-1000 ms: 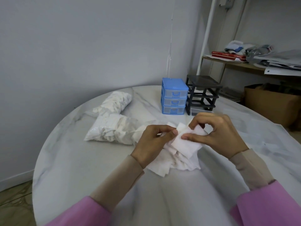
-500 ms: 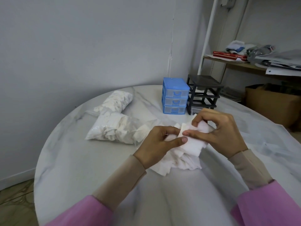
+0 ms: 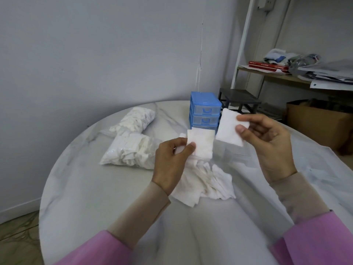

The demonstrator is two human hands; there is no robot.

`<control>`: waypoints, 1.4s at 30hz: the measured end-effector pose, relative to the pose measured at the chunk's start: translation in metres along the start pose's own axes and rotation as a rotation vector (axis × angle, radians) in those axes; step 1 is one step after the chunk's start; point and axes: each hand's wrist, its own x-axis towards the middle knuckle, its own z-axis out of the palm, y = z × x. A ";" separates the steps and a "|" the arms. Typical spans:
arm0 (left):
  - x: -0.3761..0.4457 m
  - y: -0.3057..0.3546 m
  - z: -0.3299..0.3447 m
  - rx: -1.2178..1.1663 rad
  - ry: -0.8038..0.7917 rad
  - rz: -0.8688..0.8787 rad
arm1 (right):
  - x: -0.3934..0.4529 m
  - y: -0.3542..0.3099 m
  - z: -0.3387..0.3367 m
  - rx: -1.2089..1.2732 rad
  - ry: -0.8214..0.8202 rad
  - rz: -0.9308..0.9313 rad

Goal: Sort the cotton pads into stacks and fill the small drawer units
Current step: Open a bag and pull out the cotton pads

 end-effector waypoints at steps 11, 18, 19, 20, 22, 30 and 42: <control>-0.003 0.003 0.003 -0.073 -0.107 0.014 | -0.012 0.016 0.018 -0.012 -0.210 0.128; -0.002 0.003 0.004 -0.151 -0.140 -0.043 | -0.015 0.022 0.017 -0.160 -0.252 0.080; -0.002 0.003 0.004 -0.161 -0.147 -0.059 | -0.014 0.022 0.016 -0.177 -0.252 0.075; -0.003 0.005 0.004 -0.175 -0.152 -0.076 | -0.014 0.021 0.016 -0.190 -0.251 0.068; -0.004 0.007 0.005 -0.187 -0.153 -0.084 | -0.014 0.020 0.016 -0.216 -0.254 0.048; -0.002 0.000 0.000 -0.103 -0.080 0.008 | -0.019 0.020 0.021 -0.271 -0.311 0.029; -0.001 0.000 0.004 -0.087 -0.145 0.055 | -0.018 0.024 0.026 -0.219 -0.203 0.280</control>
